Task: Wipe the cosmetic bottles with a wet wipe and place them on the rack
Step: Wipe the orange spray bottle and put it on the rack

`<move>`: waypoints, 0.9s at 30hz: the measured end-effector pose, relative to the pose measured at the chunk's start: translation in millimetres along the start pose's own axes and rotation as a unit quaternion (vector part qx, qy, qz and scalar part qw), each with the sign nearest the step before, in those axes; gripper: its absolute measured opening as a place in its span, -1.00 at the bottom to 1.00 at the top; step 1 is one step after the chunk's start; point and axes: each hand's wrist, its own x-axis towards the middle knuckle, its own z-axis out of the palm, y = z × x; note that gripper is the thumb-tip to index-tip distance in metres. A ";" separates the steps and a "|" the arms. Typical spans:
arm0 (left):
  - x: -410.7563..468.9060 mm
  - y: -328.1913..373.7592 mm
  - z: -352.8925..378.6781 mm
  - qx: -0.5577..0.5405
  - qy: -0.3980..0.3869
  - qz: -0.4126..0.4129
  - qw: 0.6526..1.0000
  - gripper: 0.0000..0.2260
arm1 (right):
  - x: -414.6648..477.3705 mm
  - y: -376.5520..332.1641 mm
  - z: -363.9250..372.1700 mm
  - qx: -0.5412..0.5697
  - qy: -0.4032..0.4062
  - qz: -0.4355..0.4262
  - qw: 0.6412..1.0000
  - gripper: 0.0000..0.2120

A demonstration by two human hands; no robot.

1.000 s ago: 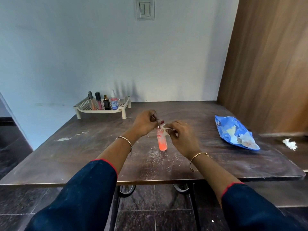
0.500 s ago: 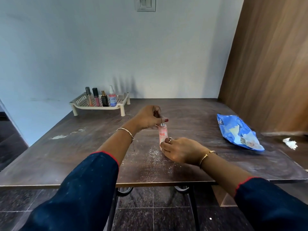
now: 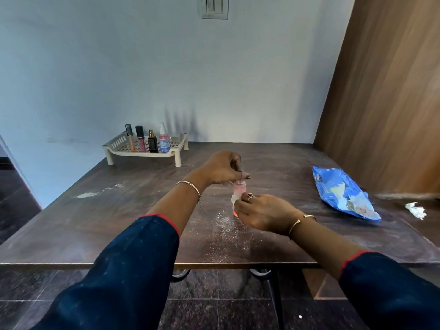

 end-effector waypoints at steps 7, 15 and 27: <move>3.5 5.5 3.1 0.046 0.012 0.000 0.999 -0.80 | 7.2 17.6 -6.2 -0.030 0.063 0.078 0.994 -0.79; 6.7 12.7 11.9 0.075 0.004 0.026 0.997 -0.76 | 3.2 -3.2 0.2 -0.015 0.025 -0.019 0.999 -0.78; 8.5 10.6 10.2 0.064 -0.006 0.017 0.998 -0.73 | -12.5 -10.3 4.7 0.035 -0.038 -0.015 0.999 -0.78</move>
